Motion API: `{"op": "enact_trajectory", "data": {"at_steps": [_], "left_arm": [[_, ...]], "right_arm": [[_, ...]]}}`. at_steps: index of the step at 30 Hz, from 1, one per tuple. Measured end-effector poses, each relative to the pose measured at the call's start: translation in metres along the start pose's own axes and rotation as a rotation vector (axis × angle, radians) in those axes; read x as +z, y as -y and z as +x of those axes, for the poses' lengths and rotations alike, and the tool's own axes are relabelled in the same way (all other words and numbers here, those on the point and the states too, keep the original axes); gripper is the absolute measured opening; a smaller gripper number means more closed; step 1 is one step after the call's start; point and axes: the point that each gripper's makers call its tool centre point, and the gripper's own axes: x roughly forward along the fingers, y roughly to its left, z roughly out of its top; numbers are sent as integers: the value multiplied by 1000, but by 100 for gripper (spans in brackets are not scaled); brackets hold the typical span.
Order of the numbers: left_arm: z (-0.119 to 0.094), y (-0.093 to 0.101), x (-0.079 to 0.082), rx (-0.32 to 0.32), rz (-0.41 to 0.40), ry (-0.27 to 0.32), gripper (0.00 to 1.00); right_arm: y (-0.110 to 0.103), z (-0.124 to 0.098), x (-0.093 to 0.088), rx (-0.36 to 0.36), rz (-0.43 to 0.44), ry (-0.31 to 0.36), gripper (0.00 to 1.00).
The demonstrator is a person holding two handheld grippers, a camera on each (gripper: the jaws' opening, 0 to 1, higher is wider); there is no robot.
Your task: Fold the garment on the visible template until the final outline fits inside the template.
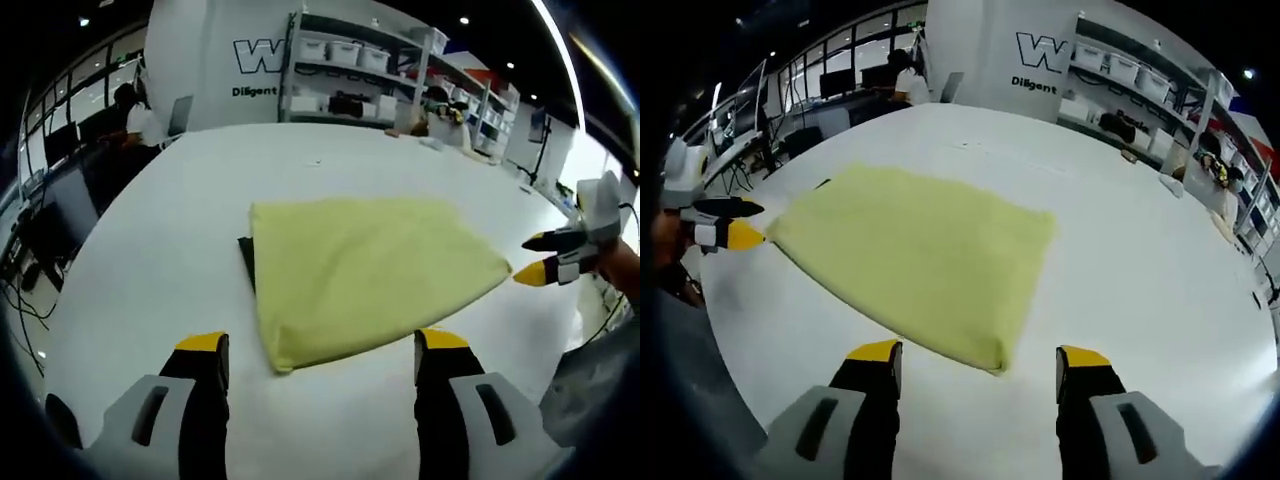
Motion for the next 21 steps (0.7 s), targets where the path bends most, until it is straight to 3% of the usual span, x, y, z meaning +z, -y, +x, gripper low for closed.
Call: {"op": "enact_trajectory", "data": {"at_steps": [7,21], "left_arm": [[-17,21,5,-34,1,47,71],[-46,60,-6,-78,16,79,71]], "right_arm": [[-26,-15,1,23,-31,27,61],[-73,-54,-8,70,-53,82,61]]}}
